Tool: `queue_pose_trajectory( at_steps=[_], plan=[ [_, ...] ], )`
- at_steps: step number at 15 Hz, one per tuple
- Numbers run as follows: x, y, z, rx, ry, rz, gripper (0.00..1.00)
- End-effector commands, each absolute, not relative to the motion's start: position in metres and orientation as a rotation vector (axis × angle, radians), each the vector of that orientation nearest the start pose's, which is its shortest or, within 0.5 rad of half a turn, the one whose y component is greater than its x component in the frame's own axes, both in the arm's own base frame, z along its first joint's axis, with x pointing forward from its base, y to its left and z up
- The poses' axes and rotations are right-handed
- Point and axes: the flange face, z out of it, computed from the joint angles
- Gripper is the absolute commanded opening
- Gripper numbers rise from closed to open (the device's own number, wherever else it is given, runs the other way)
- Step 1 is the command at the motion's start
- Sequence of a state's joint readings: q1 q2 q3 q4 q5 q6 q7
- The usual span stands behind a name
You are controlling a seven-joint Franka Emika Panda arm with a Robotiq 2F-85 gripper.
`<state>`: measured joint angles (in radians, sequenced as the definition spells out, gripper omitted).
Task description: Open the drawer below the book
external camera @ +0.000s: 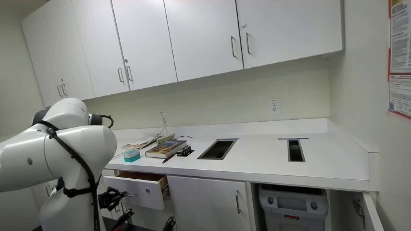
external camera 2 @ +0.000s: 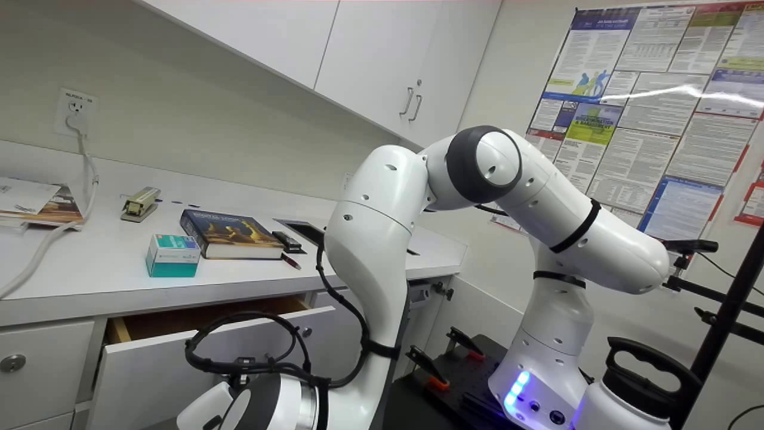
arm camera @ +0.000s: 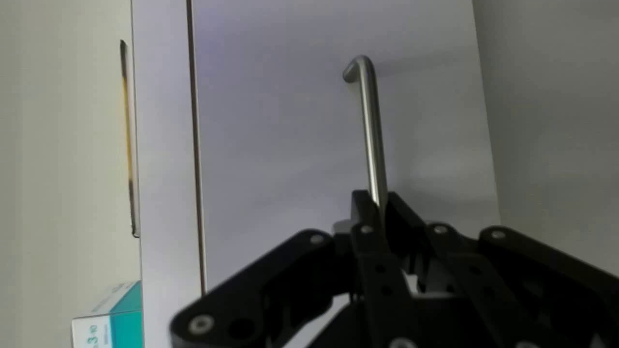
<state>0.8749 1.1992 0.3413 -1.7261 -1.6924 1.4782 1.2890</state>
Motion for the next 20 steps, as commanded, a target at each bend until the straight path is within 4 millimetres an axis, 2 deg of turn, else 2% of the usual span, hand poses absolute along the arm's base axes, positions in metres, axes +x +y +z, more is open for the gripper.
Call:
queue_pose_trajectory(
  at_steps=[1, 7, 11, 13, 16, 17, 18, 20],
  plan=[
    [0.226, 0.459, -0.065, 1.585, 0.899, 0.814, 0.03],
    [0.143, 0.46, -0.058, 1.617, 0.812, 0.808, 0.03],
    [0.096, 0.46, -0.055, 1.654, 0.781, 0.794, 0.03],
    [0.081, 0.46, -0.052, 1.657, 0.783, 0.783, 0.03],
    [0.077, 0.461, -0.045, 1.65, 0.802, 0.78, 0.03],
    [0.08, 0.461, -0.042, 1.652, 0.809, 0.775, 0.36],
    [0.084, 0.461, -0.039, 1.655, 0.816, 0.769, 0.37],
    [0.092, 0.463, -0.024, 1.672, 0.83, 0.772, 0.51]
  ],
)
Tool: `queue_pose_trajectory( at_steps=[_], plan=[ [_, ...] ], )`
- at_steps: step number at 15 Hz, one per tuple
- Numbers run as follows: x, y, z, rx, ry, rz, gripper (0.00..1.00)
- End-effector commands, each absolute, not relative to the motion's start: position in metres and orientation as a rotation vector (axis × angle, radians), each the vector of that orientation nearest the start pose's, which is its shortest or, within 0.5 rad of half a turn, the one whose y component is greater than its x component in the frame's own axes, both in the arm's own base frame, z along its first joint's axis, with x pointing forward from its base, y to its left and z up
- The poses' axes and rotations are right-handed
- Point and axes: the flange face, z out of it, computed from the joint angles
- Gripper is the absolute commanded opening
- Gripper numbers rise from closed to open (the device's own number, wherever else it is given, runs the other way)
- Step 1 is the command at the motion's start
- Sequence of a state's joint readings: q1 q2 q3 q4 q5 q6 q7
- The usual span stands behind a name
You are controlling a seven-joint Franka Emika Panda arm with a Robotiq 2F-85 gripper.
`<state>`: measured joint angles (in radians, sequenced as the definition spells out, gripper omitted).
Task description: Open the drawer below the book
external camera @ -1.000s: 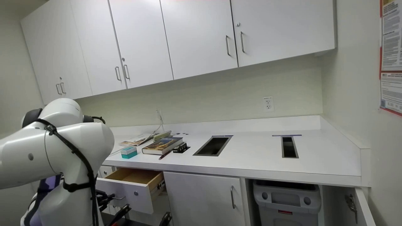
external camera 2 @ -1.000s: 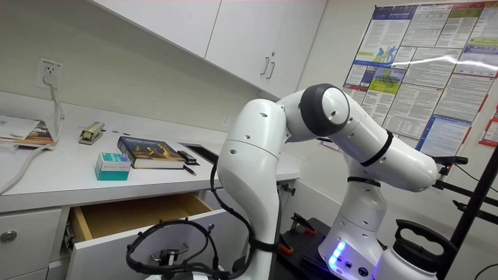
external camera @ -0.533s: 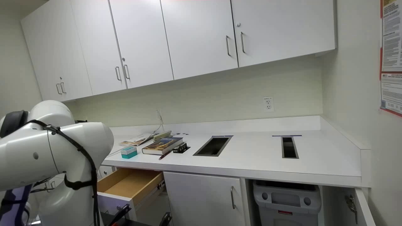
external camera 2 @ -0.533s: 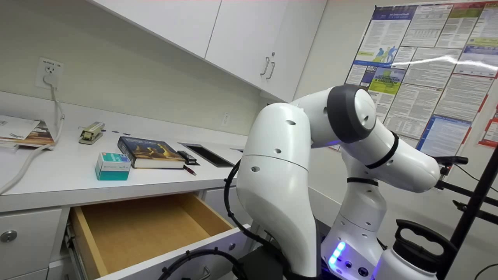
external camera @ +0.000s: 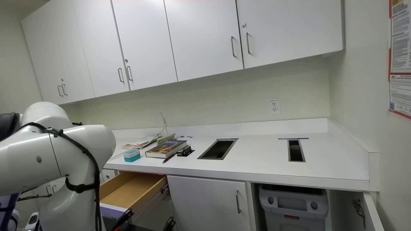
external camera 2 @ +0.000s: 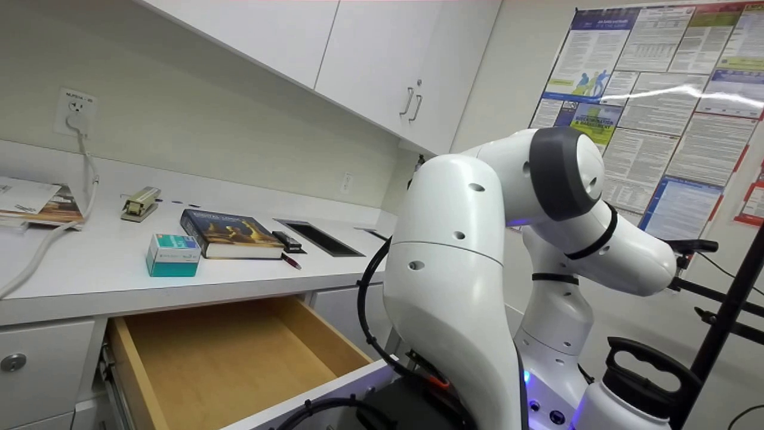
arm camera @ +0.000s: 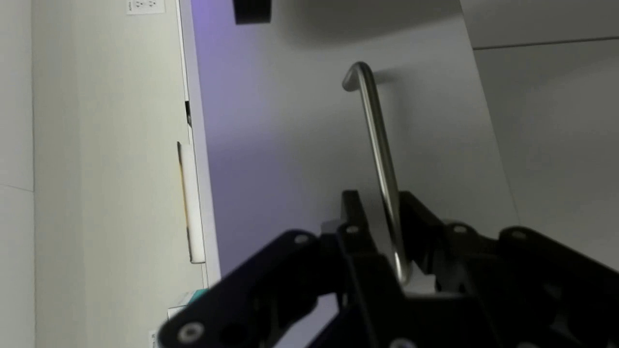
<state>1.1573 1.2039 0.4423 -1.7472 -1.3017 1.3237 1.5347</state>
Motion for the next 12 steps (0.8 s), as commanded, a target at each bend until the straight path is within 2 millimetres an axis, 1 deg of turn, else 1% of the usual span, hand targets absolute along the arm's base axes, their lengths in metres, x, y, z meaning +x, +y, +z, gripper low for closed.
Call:
queue_pose_trajectory(
  at_steps=[1, 2, 3, 6, 7, 12],
  plan=[
    [0.094, 0.463, -0.012, 1.697, 0.863, 0.771, 0.57],
    [0.095, 0.463, -0.002, 1.732, 0.902, 0.766, 0.66],
    [0.095, 0.462, 0.013, 1.781, 0.96, 0.762, 0.72],
    [0.094, 0.46, 0.057, 1.882, 1.088, 0.743, 0.96],
    [0.095, 0.459, 0.073, 1.93, 1.117, 0.724, 1.0],
    [0.104, 0.443, 0.152, 2.114, 1.328, 0.666, 1.0]
  ],
)
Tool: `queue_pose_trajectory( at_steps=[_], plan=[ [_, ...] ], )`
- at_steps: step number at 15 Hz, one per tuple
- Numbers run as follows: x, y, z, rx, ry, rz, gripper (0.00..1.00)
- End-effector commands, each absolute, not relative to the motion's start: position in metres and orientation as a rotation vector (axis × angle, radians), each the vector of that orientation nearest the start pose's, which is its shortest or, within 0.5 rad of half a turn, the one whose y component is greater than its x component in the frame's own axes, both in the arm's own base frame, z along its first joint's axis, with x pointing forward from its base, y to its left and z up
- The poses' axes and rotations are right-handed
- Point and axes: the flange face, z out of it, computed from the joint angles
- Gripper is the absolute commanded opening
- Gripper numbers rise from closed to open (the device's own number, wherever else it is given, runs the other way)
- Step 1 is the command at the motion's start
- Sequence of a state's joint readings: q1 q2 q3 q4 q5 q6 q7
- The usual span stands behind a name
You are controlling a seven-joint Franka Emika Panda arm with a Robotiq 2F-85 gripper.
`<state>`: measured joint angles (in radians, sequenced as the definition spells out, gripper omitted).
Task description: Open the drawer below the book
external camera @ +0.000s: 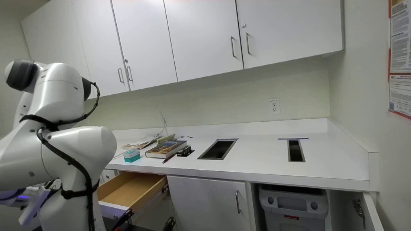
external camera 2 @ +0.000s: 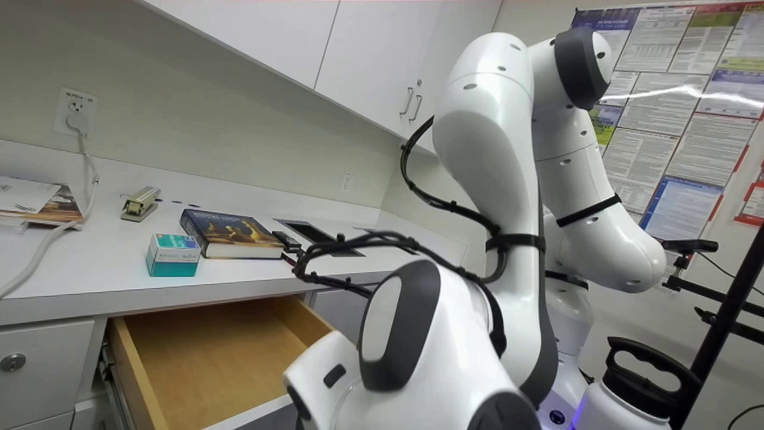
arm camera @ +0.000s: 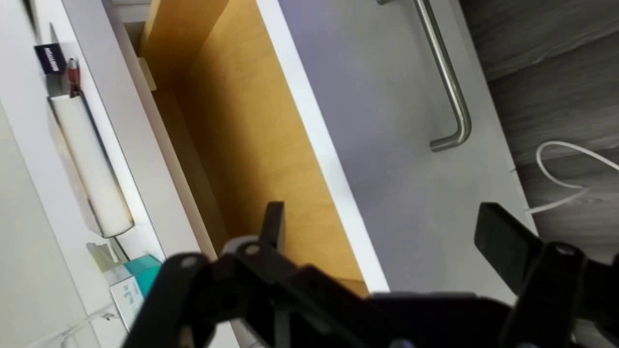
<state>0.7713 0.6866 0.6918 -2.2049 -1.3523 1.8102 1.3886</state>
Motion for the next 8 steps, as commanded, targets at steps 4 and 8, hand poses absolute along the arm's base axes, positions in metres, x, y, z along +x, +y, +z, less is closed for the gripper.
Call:
queue_pose_trajectory(
  at_steps=[4, 8],
  plan=[
    [0.117, 0.429, 0.199, 2.251, 1.552, 0.616, 1.0],
    [0.141, 0.409, 0.228, 2.425, 1.673, 0.497, 1.0]
  ],
)
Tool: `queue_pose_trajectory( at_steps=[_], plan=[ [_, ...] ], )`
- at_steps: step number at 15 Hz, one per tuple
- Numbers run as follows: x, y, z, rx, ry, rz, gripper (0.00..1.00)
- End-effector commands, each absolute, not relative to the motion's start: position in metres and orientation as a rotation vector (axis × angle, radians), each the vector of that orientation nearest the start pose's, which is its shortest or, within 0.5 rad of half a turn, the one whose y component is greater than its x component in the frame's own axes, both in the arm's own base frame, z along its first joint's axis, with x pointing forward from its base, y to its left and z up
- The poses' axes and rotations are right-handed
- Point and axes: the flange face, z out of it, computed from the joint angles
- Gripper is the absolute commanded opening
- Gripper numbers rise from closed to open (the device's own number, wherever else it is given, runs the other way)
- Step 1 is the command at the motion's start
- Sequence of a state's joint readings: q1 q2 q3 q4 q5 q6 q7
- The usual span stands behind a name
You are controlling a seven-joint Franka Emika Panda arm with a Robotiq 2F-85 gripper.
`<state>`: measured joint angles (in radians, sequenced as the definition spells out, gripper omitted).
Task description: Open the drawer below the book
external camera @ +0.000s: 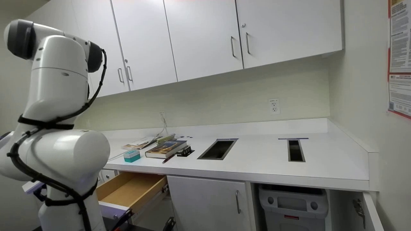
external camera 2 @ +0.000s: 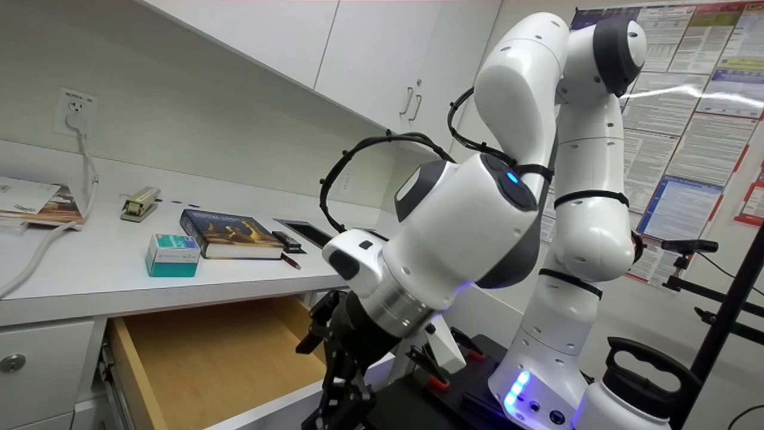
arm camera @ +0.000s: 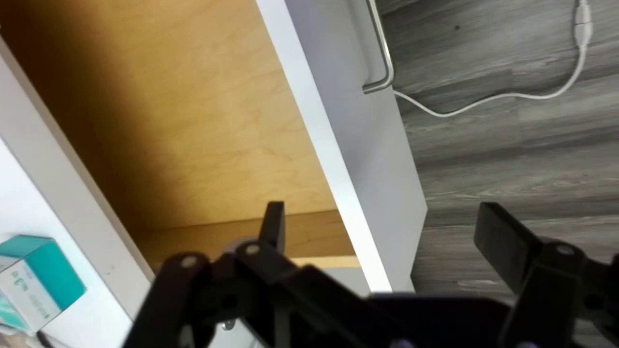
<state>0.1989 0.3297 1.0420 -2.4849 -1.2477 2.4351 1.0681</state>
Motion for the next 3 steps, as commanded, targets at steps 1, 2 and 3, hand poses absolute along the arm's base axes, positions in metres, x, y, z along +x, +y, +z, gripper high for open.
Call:
queue_pose_trajectory(
  at_steps=[1, 2, 3],
  plan=[
    [0.15, 0.407, 0.234, -2.661, -1.811, -0.518, 1.0],
    [0.156, 0.4, 0.232, -2.662, -1.811, -0.452, 1.0],
    [0.163, 0.397, 0.234, -2.662, -1.811, -0.427, 1.0]
  ],
)
